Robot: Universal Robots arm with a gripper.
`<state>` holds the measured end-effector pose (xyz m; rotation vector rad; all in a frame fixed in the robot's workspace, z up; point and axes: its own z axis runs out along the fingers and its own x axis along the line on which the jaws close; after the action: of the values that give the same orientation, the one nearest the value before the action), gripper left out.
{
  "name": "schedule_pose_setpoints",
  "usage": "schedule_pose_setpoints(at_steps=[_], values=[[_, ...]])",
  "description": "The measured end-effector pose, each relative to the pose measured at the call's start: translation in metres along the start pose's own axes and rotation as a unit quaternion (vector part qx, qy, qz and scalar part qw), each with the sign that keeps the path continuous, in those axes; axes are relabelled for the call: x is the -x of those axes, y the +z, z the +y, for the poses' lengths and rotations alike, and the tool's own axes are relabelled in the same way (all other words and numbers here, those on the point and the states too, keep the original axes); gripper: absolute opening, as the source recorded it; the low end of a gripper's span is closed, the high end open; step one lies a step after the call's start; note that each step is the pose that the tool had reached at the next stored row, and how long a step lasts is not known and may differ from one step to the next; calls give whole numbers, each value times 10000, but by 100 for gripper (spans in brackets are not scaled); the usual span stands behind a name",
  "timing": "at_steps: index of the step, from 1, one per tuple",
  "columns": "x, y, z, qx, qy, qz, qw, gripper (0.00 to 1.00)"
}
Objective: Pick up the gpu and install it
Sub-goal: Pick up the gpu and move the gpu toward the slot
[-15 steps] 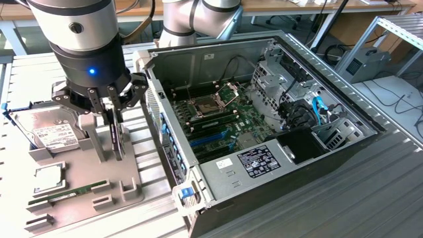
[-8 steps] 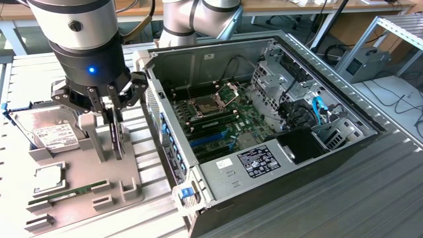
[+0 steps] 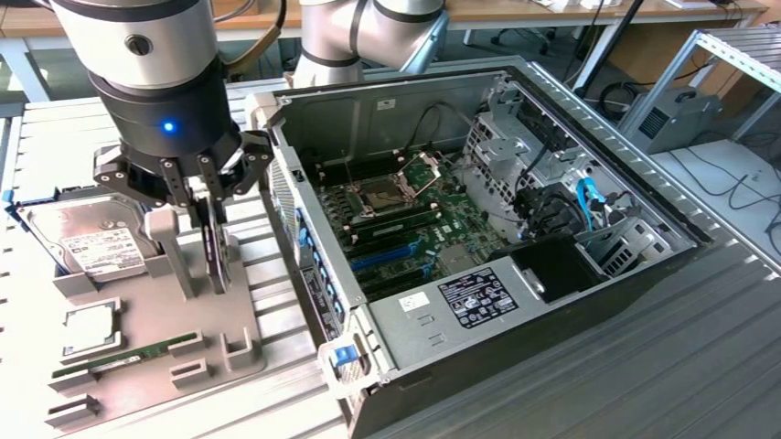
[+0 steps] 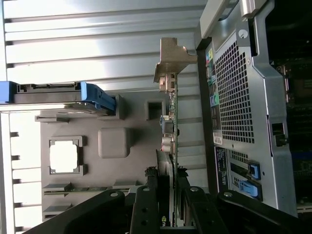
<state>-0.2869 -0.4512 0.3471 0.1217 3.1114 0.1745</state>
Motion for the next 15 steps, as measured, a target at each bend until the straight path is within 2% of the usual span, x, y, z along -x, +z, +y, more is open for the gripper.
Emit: schedule_pose_setpoints(at_steps=[15], values=[[1,-49,6,13,0,1,10000,26]])
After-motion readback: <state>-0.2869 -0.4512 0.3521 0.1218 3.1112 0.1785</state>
